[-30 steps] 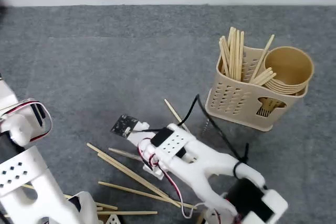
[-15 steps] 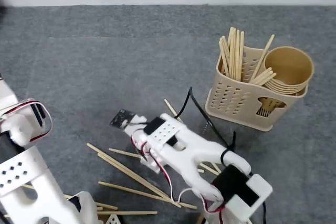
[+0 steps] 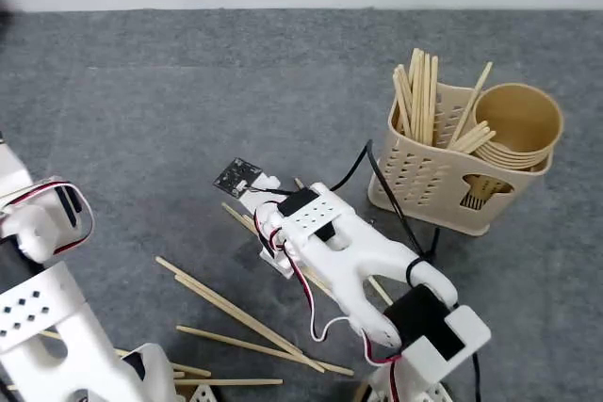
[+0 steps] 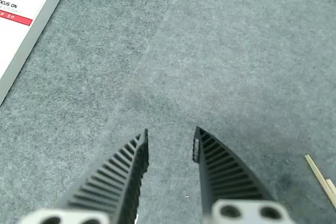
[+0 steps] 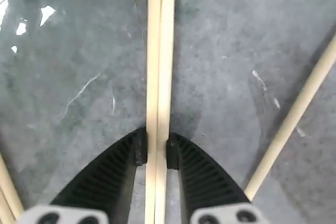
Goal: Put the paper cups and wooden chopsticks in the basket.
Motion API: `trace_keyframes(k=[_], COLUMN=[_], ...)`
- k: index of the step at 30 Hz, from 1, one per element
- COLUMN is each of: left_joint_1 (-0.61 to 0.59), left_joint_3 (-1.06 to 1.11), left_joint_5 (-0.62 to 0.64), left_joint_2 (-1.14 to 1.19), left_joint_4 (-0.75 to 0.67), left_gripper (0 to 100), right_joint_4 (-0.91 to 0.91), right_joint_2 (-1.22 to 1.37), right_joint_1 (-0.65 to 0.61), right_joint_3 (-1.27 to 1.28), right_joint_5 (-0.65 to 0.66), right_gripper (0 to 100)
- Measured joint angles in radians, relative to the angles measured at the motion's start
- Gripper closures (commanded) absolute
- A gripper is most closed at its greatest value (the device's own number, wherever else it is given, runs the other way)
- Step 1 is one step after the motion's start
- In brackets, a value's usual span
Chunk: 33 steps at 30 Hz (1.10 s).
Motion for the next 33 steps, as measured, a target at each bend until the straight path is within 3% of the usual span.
trace_keyframes(k=[6,19,28,33], left_joint_1=[0.000,0.000,0.000,0.000], left_joint_3=[0.000,0.000,0.000,0.000], left_joint_5=[0.000,-0.003,-0.003,-0.003], left_joint_2=[0.000,0.000,0.000,0.000], left_joint_4=[0.000,0.000,0.000,0.000], left_gripper=[86,86,86,86], right_joint_4=[0.092,0.328,0.408,0.304], right_joint_2=[-0.041,-0.450,-0.637,-0.678], right_joint_1=[-0.008,0.005,0.232,0.356], right_joint_3=[-0.029,-0.135,-0.439,-0.560], right_joint_5=[0.000,0.005,0.074,0.075], right_gripper=[99.1,99.1,99.1,99.1])
